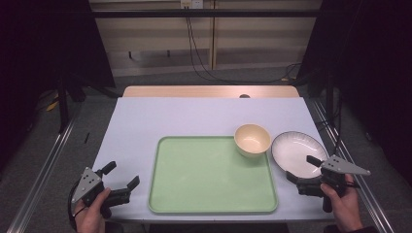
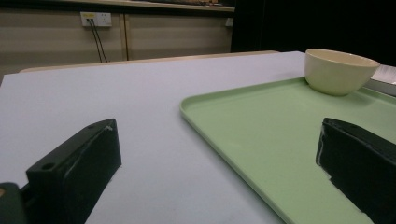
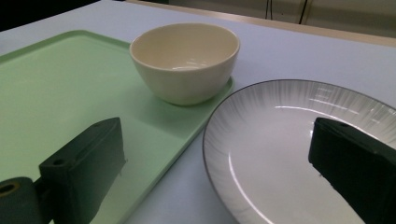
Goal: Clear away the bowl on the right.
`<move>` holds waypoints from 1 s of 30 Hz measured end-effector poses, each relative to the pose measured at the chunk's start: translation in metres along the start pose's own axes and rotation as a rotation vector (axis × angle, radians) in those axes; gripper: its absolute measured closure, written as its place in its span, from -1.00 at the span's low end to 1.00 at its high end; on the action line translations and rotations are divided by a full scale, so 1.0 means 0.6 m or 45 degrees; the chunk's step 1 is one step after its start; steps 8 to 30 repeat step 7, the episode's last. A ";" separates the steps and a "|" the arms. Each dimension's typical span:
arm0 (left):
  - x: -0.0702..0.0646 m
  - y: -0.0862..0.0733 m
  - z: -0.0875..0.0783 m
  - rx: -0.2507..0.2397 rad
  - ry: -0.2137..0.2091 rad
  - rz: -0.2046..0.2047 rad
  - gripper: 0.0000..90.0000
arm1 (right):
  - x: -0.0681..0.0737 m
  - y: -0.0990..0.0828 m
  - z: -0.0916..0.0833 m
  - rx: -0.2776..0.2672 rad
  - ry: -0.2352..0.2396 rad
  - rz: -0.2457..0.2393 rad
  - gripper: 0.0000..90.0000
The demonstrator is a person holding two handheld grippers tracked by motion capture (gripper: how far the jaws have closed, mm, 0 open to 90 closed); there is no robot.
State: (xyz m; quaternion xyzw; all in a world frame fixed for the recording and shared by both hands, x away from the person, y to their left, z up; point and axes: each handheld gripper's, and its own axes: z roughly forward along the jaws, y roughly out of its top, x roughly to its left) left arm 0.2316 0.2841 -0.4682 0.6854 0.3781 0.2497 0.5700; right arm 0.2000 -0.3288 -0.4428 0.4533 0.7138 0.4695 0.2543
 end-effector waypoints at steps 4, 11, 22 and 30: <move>0.001 0.000 0.001 0.003 -0.001 0.005 -1.00 | 0.001 -0.012 -0.010 0.007 0.029 0.019 -0.94; 0.001 0.001 0.002 0.007 -0.008 0.011 -1.00 | -0.001 -0.012 -0.011 0.013 0.037 0.014 -0.94; 0.001 0.001 0.002 0.007 -0.008 0.011 -1.00 | -0.001 -0.012 -0.011 0.013 0.037 0.014 -0.94; 0.001 0.001 0.002 0.007 -0.008 0.011 -1.00 | -0.001 -0.012 -0.011 0.013 0.037 0.014 -0.94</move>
